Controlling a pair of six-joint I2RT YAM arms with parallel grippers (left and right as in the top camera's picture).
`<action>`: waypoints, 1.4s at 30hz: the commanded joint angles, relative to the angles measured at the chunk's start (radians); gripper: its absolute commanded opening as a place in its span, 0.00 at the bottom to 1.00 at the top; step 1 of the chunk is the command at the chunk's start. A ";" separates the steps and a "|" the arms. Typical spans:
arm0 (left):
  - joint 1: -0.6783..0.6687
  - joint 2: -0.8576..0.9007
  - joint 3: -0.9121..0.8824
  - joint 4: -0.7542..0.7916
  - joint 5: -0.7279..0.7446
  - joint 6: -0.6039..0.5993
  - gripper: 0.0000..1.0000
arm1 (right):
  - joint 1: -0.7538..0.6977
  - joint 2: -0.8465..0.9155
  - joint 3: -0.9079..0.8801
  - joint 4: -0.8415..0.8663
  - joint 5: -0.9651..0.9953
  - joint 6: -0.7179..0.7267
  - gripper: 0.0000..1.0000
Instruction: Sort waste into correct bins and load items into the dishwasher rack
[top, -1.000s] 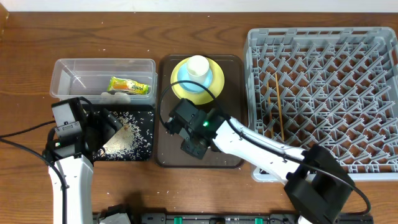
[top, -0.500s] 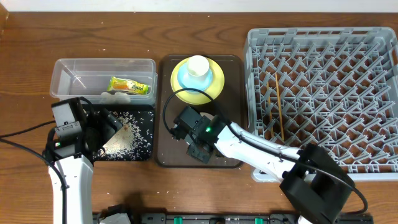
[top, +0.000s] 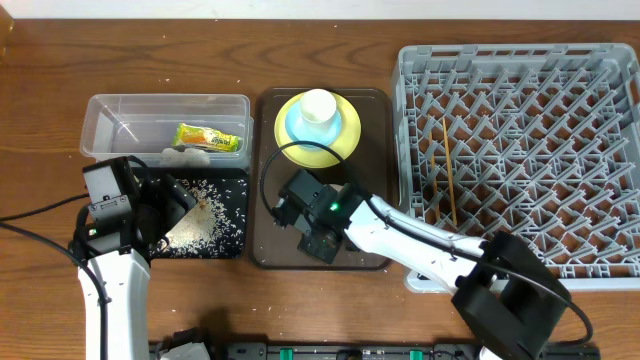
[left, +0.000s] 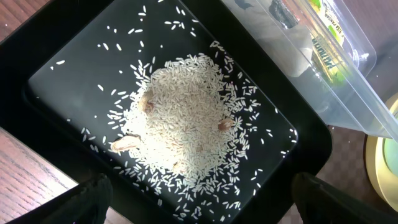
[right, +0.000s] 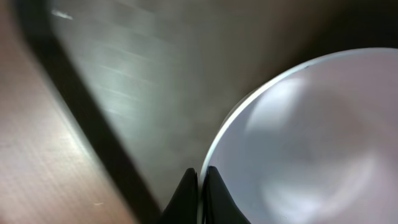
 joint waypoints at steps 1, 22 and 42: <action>0.005 0.002 0.014 -0.003 -0.016 -0.005 0.95 | -0.011 -0.029 0.074 -0.026 -0.160 0.013 0.01; 0.005 0.002 0.014 -0.003 -0.016 -0.005 0.95 | -0.735 -0.016 0.424 0.048 -1.002 0.069 0.01; 0.005 0.002 0.014 -0.003 -0.016 -0.005 0.95 | -1.040 0.362 0.424 0.654 -1.439 0.478 0.01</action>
